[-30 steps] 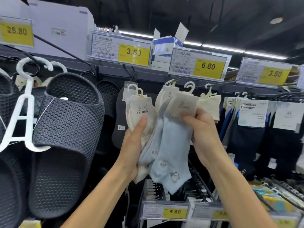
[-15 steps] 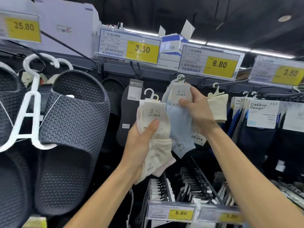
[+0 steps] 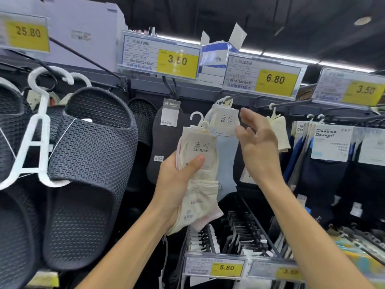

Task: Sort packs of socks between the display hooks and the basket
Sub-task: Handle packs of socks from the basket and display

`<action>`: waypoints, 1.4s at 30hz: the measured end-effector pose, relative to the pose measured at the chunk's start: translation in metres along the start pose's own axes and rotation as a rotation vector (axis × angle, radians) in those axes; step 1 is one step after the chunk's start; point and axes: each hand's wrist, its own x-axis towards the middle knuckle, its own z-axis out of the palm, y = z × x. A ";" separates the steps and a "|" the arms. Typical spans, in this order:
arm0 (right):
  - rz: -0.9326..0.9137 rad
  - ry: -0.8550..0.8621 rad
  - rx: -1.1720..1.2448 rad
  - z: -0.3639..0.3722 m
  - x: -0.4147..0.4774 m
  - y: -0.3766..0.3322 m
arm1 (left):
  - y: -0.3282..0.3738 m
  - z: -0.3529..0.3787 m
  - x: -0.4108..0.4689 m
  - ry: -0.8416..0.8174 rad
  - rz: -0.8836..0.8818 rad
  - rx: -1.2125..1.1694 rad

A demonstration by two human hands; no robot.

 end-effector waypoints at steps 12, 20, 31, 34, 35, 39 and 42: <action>0.036 -0.358 0.243 -0.008 -0.038 -0.034 | -0.001 0.006 -0.002 -0.076 0.063 0.096; 0.133 -0.016 0.324 -0.012 -0.018 -0.009 | -0.011 0.003 0.002 0.002 0.044 0.397; 0.014 -0.048 0.207 0.003 0.045 0.016 | -0.030 0.008 -0.014 -0.119 0.177 0.951; -0.029 -0.061 0.182 0.001 0.046 0.022 | -0.040 0.005 -0.018 -0.150 0.130 0.959; -0.035 -0.078 0.168 0.001 0.047 0.023 | -0.042 0.004 -0.020 -0.150 0.116 0.960; -0.055 -0.202 0.104 0.000 0.049 0.024 | -0.043 0.008 -0.025 -0.138 0.070 0.951; -0.033 -0.254 0.055 -0.007 0.047 0.023 | -0.039 0.017 -0.030 -0.105 0.059 0.927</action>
